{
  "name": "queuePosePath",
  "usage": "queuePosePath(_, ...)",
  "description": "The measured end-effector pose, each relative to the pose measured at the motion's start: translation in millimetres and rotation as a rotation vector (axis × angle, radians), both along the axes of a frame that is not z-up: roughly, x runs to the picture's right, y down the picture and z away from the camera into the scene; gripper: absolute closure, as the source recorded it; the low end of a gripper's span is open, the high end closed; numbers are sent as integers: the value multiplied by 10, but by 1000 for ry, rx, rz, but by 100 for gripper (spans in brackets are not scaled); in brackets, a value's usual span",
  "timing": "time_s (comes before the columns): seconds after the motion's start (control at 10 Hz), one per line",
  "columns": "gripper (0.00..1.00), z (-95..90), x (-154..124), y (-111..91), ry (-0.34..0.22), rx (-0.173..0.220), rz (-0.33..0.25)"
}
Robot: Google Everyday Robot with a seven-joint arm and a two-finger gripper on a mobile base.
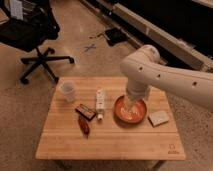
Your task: Move the arm in a circular motion
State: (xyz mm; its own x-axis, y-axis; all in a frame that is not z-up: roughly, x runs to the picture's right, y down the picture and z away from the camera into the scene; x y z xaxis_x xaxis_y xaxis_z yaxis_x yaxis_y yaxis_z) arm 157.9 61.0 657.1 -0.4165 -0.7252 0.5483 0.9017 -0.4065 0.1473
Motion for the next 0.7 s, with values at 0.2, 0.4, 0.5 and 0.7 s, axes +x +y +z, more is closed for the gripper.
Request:
queuePosePath(0.2,35,14,285,10,43,-8,43)
queuePosePath(0.4,35,124,499,-52,74,-19,59)
queuePosePath(0.5,35,179,523,-99,74,-21,54)
queuePosePath(0.7,35,391,491,-301,52,-21,15)
